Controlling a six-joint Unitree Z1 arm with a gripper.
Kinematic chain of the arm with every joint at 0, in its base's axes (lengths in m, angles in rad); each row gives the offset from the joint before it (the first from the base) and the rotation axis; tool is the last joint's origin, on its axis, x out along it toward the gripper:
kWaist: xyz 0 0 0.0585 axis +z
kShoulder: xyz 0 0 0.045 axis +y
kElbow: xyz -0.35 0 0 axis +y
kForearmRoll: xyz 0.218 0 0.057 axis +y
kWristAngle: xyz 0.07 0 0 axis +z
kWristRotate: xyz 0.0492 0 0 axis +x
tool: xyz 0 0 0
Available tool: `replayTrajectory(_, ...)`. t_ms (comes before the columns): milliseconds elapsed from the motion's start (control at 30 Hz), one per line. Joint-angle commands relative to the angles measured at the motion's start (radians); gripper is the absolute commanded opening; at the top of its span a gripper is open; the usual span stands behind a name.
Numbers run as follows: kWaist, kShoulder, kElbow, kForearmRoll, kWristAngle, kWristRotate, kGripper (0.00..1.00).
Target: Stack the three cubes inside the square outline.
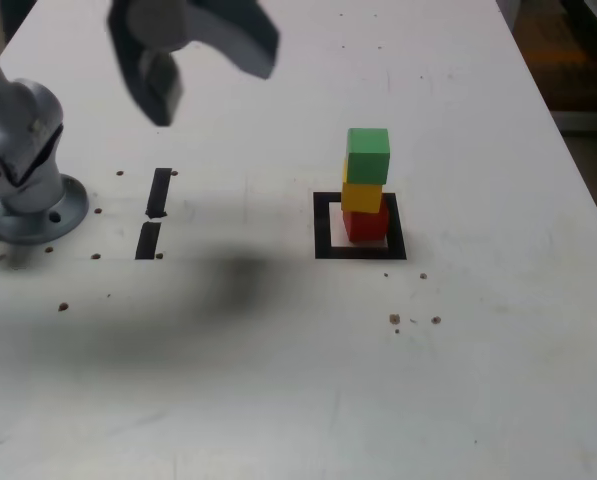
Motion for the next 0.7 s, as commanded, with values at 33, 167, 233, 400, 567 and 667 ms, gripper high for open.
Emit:
replayTrajectory(33,0.002,0.028,0.293,-0.062,0.001,0.001,0.99)
replayTrajectory(167,-0.003,0.058,0.332,-0.110,-0.001,0.002,0.99)
replayTrajectory(233,-0.006,0.073,0.342,-0.125,-0.002,0.002,0.99)
replayTrajectory(400,-0.020,0.097,0.373,-0.180,-0.004,0.002,0.99)
replayTrajectory(567,-0.029,0.118,0.384,-0.199,-0.004,0.003,0.99)
replayTrajectory(667,-0.029,0.120,0.384,-0.198,-0.004,0.005,0.99)
